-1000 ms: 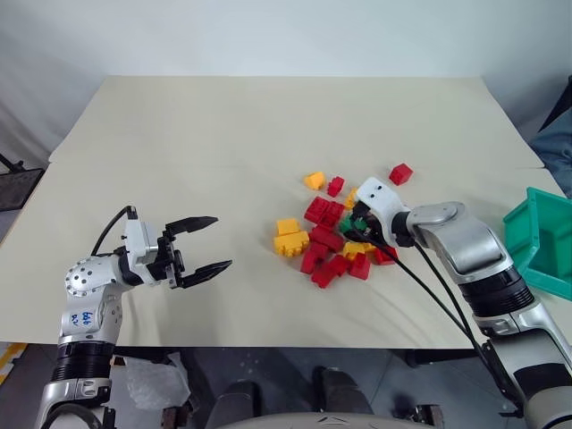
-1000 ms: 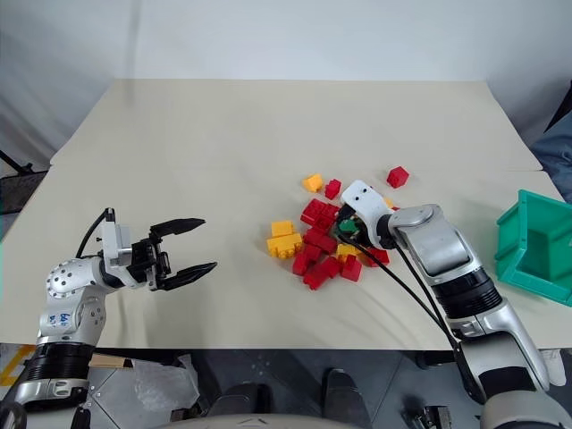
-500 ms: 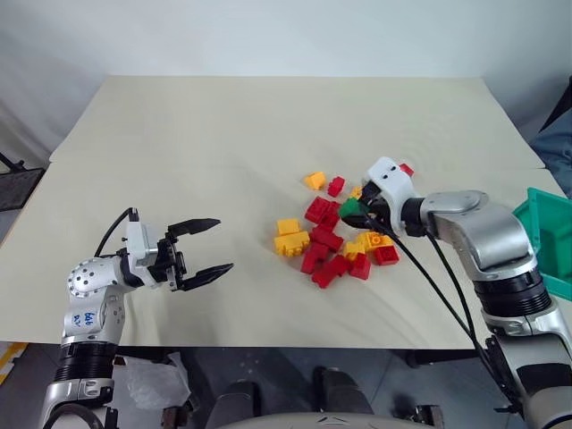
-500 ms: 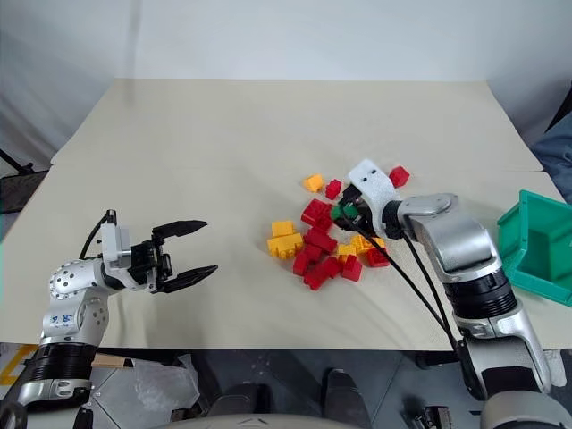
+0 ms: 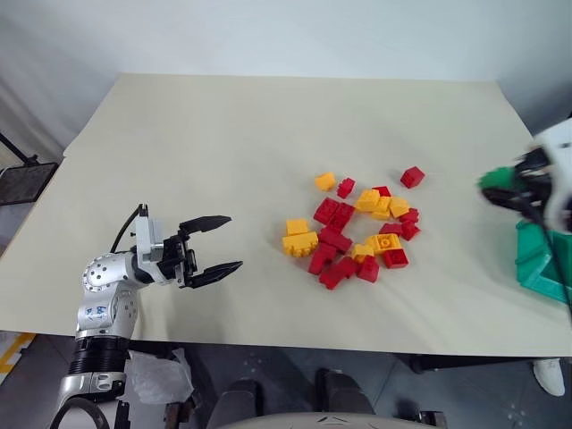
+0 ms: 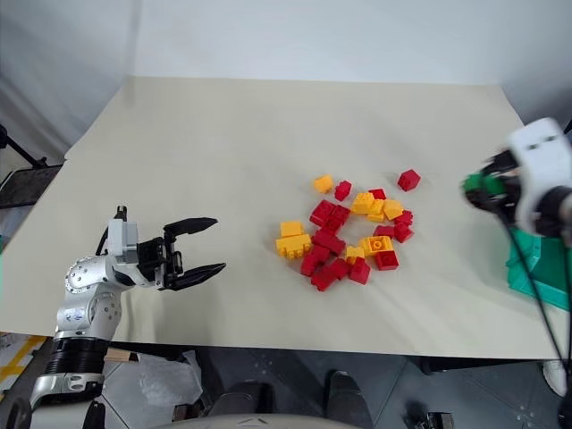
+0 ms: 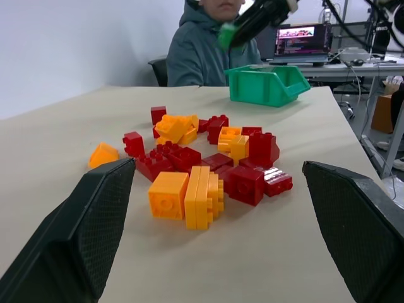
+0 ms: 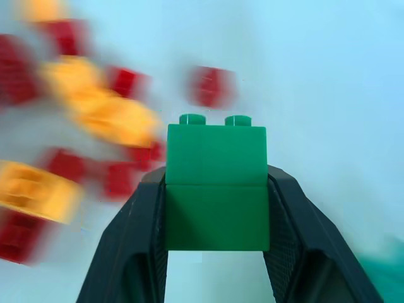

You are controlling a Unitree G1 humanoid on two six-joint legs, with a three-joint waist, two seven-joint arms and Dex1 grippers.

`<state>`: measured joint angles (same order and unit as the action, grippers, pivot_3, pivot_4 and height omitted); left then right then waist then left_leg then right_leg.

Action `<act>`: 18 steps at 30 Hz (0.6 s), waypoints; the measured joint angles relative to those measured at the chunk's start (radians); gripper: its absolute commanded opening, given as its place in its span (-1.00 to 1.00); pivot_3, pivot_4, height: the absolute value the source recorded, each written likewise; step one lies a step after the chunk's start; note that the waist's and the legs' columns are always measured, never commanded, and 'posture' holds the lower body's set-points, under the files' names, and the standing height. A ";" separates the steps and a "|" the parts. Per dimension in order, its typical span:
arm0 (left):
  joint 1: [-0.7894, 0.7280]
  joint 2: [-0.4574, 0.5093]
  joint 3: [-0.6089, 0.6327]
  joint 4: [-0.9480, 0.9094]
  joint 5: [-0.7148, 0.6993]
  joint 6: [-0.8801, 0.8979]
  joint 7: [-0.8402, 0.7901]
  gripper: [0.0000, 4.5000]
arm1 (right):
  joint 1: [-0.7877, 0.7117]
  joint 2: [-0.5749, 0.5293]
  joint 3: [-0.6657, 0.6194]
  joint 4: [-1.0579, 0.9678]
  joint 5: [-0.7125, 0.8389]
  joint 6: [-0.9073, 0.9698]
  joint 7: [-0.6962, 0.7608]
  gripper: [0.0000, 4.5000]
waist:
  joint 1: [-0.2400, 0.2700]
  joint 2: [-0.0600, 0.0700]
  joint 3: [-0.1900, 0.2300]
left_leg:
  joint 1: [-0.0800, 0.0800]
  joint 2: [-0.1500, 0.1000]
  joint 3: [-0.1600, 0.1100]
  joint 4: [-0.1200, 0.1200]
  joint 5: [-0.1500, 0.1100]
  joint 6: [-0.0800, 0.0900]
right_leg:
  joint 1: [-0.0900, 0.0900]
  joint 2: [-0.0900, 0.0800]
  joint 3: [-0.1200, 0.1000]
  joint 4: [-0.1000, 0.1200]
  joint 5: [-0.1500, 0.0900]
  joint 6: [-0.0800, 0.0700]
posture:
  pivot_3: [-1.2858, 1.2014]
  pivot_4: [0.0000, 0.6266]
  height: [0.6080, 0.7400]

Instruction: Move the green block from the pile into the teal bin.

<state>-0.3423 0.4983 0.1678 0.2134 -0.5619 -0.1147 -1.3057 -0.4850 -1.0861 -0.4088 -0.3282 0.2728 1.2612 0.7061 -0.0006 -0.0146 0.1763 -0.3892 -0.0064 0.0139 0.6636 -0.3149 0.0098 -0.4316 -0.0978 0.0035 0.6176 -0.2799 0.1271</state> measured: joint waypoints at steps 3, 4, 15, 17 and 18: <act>-0.018 -0.013 -0.011 0.006 0.001 0.000 -0.008 1.00 | 0.073 -0.048 -0.074 0.065 -0.028 -0.023 -0.018 -0.33 | -0.002 0.000 0.000 | 0.003 0.001 0.001 0.000 -0.001 0.001 | 0.004 0.000 0.000 -0.006 0.000 0.000 | 0.03 -0.52 1.00; -0.020 -0.014 -0.012 0.009 0.001 0.000 -0.009 1.00 | 0.093 -0.051 -0.084 0.086 -0.040 -0.025 -0.024 -0.33 | -0.003 0.000 0.000 | 0.003 0.001 0.001 0.001 -0.001 0.001 | 0.004 0.000 0.000 -0.006 0.000 0.000 | 0.03 -0.52 1.00; -0.083 -0.027 -0.035 0.033 0.001 0.022 -0.018 1.00 | 0.117 -0.011 -0.041 0.446 -0.117 -0.241 -0.137 -0.33 | -0.004 0.003 -0.001 | 0.004 0.001 0.008 0.003 0.000 0.002 | 0.003 0.001 0.002 -0.005 0.002 0.002 | 0.03 -0.52 1.00; -0.111 -0.026 -0.053 0.018 0.001 0.051 -0.015 1.00 | 0.104 0.009 0.016 0.523 -0.128 -0.288 -0.156 -0.33 | -0.003 0.003 -0.001 | 0.004 0.000 0.009 0.004 0.000 0.002 | 0.003 0.001 0.003 -0.005 0.002 0.003 | 0.03 -0.52 1.00; -0.118 -0.026 -0.062 0.002 0.001 0.068 -0.010 1.00 | 0.101 0.016 0.032 0.545 -0.131 -0.302 -0.159 -0.33 | -0.003 0.004 -0.002 | 0.004 0.000 0.009 0.003 0.000 0.002 | 0.003 0.001 0.003 -0.005 0.003 0.003 | 0.03 -0.52 1.00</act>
<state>-0.4603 0.4726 0.1056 0.2159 -0.5609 -0.0466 -1.3161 -0.3842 -1.0700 -0.3764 0.2170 0.1423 0.9593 0.5475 -0.0031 -0.0108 0.1748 -0.3851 -0.0062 0.0230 0.6671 -0.3150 0.0121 -0.4285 -0.0971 0.0065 0.6129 -0.2774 0.1299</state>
